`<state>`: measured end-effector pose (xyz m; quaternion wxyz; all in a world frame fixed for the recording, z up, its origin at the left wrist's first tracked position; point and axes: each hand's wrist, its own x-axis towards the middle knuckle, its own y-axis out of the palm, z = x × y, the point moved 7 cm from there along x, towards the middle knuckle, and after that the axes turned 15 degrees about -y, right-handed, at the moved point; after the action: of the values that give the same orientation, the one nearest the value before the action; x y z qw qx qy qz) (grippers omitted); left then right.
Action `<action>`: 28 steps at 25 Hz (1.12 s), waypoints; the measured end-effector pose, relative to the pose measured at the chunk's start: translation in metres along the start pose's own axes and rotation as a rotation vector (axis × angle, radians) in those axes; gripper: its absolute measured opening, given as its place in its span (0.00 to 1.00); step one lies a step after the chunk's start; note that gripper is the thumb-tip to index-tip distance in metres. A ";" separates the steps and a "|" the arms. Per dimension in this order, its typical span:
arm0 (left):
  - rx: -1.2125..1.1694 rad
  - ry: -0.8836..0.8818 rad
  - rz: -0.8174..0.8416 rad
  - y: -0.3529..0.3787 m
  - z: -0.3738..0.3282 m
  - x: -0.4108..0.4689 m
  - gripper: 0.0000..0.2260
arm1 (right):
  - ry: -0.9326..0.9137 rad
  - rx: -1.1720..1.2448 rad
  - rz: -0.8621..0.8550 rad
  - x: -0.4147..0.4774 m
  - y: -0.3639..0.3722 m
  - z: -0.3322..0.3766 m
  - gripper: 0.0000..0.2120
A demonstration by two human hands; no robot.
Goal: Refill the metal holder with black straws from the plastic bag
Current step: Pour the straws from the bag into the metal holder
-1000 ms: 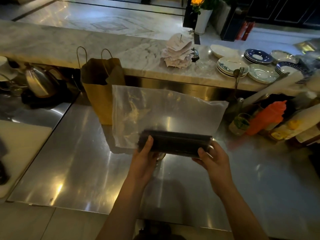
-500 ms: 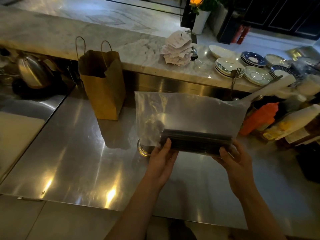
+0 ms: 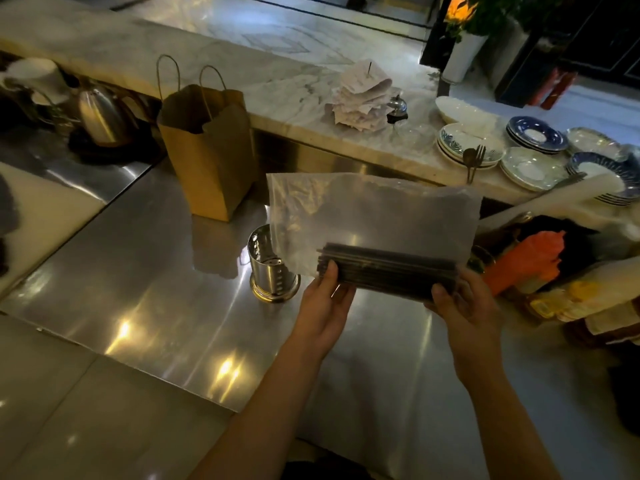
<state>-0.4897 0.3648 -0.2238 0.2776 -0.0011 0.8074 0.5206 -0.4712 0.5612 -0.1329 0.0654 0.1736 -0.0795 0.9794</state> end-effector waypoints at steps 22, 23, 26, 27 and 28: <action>-0.163 -0.051 -0.023 -0.002 -0.018 0.011 0.17 | -0.149 -0.276 0.147 0.035 0.030 0.035 0.18; -0.167 -0.046 -0.020 -0.002 -0.019 0.010 0.19 | -0.149 -0.276 0.148 0.035 0.031 0.035 0.18; -0.169 -0.036 -0.014 -0.004 -0.022 0.008 0.22 | -0.154 -0.282 0.148 0.034 0.034 0.038 0.18; -0.172 -0.037 -0.012 -0.004 -0.023 0.007 0.22 | -0.160 -0.280 0.151 0.033 0.036 0.039 0.18; -0.176 -0.040 -0.010 -0.005 -0.023 0.007 0.23 | -0.167 -0.279 0.154 0.033 0.037 0.040 0.18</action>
<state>-0.5042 0.3453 -0.2239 0.2951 -0.0191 0.7527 0.5883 -0.4943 0.5210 -0.0888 0.0068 0.2370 -0.2330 0.9431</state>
